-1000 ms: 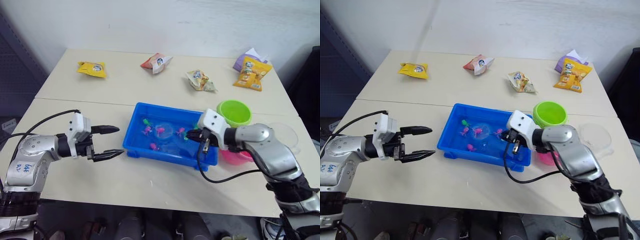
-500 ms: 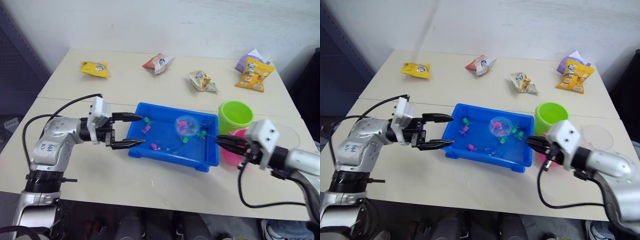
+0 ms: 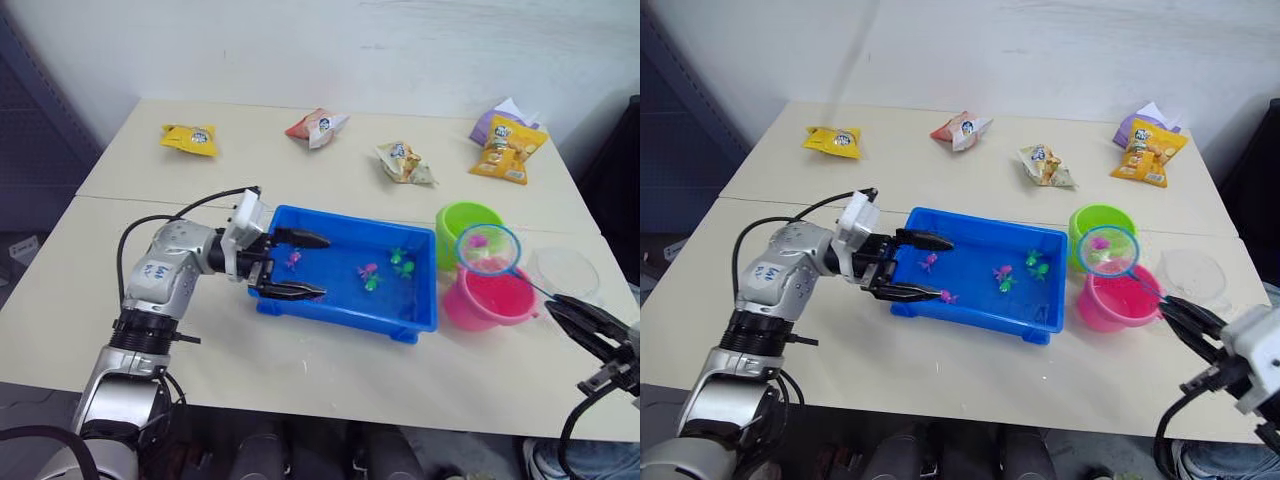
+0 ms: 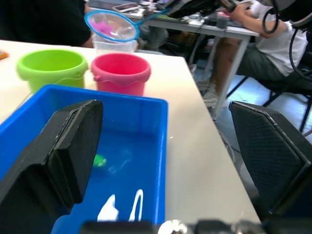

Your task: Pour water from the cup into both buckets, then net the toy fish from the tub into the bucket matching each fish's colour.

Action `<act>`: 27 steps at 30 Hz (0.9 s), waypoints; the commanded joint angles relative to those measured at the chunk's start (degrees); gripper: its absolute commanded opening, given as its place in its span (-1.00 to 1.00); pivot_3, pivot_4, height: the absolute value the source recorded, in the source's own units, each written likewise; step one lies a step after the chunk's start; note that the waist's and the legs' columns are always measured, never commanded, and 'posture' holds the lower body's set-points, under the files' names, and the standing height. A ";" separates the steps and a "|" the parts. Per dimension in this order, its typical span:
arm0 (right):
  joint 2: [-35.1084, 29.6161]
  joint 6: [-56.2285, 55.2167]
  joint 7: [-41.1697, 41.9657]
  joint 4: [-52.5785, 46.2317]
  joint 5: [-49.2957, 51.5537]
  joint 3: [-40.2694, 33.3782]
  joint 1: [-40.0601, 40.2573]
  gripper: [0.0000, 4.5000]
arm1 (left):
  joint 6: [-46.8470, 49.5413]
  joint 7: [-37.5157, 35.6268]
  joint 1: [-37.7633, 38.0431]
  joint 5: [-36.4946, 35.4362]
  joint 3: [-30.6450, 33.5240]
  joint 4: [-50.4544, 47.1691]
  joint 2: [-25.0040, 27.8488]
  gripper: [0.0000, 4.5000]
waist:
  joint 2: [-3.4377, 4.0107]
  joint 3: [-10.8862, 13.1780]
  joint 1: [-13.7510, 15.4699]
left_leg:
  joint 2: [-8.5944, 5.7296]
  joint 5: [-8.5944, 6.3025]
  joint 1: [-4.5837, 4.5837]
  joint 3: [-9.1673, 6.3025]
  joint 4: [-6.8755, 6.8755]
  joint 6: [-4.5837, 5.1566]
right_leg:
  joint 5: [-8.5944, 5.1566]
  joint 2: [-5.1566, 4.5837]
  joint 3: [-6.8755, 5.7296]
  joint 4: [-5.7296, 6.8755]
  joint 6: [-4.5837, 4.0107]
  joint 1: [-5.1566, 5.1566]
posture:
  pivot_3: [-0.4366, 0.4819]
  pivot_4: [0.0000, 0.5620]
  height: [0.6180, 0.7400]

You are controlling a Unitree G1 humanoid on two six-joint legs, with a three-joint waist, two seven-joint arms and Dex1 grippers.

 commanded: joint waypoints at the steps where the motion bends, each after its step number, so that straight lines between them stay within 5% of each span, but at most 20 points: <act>1: 1.83 -11.61 -3.04 3.78 -7.16 -1.57 1.54 -1.00 | -1.03 -0.70 -1.53 0.28 0.02 0.15 -0.41 0.97 | 0.00 0.00 -0.02 | 0.00 0.00 0.08 0.05 -0.05 -0.01 | 0.00 0.00 0.07 0.01 0.00 0.02 | -0.05 -0.47 0.97; 13: -4.62 -50.06 -21.95 25.06 -42.05 1.17 1.71 -1.00 | -1.09 1.96 1.50 0.72 0.46 -1.09 -1.61 0.97 | 0.02 -0.01 -0.08 | -0.02 0.10 0.76 0.30 -0.60 -0.18 | -0.02 -0.01 0.32 -0.21 -0.02 0.41 | -0.05 -0.47 0.97; 27: -11.44 -60.83 -41.90 32.75 -61.46 2.99 3.29 -1.00 | -2.39 4.59 3.93 1.37 0.88 -0.93 -2.93 0.97 | 0.02 -0.01 -0.06 | -0.01 0.14 0.81 0.31 -0.64 -0.24 | -0.04 0.00 0.35 -0.22 -0.05 0.45 | -0.05 -0.47 0.97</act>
